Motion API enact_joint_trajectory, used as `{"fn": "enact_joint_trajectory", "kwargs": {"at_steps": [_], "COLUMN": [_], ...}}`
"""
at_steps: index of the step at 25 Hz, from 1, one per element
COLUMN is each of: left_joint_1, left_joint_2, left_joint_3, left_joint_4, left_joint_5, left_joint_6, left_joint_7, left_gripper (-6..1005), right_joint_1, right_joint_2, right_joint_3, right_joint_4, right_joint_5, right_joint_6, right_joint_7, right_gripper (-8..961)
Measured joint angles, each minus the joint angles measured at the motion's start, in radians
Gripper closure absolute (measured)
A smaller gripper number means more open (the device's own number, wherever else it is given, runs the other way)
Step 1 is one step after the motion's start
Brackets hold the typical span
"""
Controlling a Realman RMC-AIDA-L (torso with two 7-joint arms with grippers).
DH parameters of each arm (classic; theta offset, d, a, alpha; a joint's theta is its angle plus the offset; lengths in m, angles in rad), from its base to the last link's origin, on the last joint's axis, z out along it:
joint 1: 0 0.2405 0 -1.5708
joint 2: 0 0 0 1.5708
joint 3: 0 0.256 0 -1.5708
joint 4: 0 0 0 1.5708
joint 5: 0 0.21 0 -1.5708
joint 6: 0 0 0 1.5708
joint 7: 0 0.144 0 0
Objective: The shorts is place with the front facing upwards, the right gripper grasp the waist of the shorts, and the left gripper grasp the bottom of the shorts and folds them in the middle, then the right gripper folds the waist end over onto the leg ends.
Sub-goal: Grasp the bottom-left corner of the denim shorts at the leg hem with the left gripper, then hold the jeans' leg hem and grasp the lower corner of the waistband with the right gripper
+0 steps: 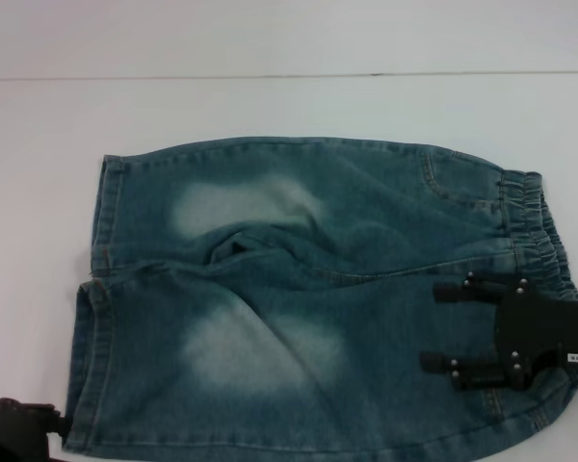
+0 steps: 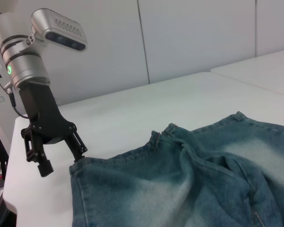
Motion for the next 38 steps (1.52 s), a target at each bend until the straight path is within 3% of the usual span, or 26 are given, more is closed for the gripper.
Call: {"fn": "enact_joint_trajectory", "kwargs": {"at_steps": [15,21,23,28,30,33,38], "left_joint_1": [-0.049,-0.052,-0.055,-0.064,-0.068,-0.07,-0.073], "left_joint_2": [0.006,0.004,0.004,0.0,-0.002,-0.004,-0.004], "left_joint_3": [0.026,0.027,0.027,0.028,0.029,0.037,0.037], "left_joint_4": [-0.037,-0.034,-0.034,-0.041,-0.045,-0.052,-0.066], "left_joint_5": [-0.003,-0.006,-0.008,-0.009,-0.009,-0.01,-0.011], "left_joint_6": [-0.04,-0.042,-0.042,-0.049,-0.054,-0.066,-0.084], "left_joint_7": [-0.003,0.016,0.019,0.02,0.018,0.015,0.013], "left_gripper": [138,357,561,807,838,885,964], "right_joint_1": [-0.002,-0.003,-0.003,-0.018,-0.03,-0.055,-0.096], "right_joint_2": [-0.001,-0.001,-0.002,-0.008,-0.019,-0.052,-0.144], "right_joint_3": [0.014,0.035,0.067,0.226,0.309,0.402,0.481], "right_joint_4": [0.005,0.007,0.009,0.015,0.038,0.101,0.246], "right_joint_5": [-0.005,-0.003,-0.004,-0.006,-0.007,-0.009,-0.01], "right_joint_6": [-0.006,-0.028,-0.057,-0.164,-0.217,-0.275,-0.29], "right_joint_7": [-0.002,0.003,0.01,0.106,0.141,0.166,0.281], "right_gripper": [38,38,37,37,37,37,37]}}
